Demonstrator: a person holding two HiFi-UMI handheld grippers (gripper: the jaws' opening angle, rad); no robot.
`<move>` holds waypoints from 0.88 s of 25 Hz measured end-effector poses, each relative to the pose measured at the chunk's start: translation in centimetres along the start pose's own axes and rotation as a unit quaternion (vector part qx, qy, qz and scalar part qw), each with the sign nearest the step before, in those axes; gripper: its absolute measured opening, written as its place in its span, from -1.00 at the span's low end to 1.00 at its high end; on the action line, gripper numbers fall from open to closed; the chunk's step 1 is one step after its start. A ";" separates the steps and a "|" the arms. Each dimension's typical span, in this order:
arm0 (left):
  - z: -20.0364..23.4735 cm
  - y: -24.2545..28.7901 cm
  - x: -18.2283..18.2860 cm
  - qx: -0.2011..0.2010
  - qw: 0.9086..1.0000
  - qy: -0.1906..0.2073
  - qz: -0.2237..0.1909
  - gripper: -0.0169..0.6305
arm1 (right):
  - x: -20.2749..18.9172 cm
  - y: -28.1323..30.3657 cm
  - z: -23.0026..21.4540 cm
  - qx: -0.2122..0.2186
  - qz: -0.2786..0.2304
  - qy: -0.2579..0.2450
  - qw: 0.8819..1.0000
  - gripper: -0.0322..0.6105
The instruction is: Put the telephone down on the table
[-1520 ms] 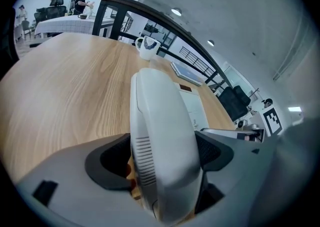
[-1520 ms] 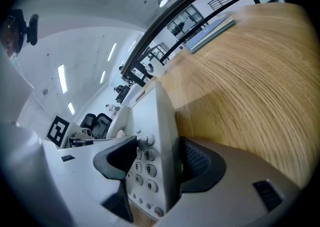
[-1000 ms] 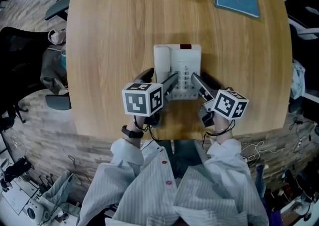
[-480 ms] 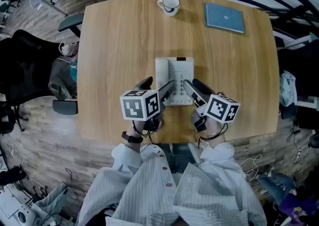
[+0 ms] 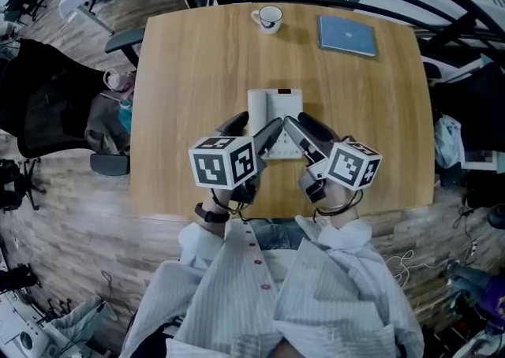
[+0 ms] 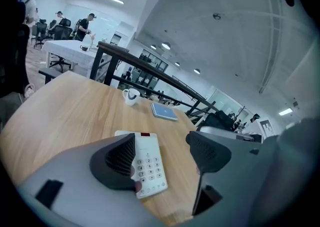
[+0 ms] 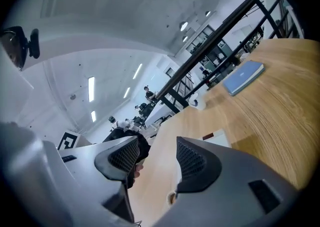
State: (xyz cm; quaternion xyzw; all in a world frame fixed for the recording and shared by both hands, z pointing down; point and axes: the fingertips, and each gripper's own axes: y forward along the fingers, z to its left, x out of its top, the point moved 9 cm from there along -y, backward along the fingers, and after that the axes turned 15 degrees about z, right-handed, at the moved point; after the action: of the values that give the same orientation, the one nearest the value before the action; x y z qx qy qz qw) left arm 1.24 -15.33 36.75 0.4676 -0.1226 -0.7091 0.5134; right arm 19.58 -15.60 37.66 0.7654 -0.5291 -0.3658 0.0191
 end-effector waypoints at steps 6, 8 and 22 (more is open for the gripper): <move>-2.2 -3.3 0.1 0.005 0.999 0.020 -0.046 0.01 | -0.3 -1.6 3.3 0.013 -0.014 -0.043 0.999 -0.39; -3.1 -4.1 0.1 0.002 0.998 0.037 -0.055 -0.06 | -0.4 -2.1 4.0 0.013 -0.018 -0.056 0.998 -0.49; -5.7 -6.6 -1.0 0.002 0.990 0.113 -0.085 -0.71 | -1.1 -4.4 8.3 -0.018 -0.050 -0.128 0.990 -0.74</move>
State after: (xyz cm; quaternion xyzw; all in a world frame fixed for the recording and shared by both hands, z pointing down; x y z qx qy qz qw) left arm 1.68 -9.82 29.94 0.5545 -0.0249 -0.6925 0.4607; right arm 18.12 -9.74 30.37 0.7375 -0.4814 -0.4707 -0.0532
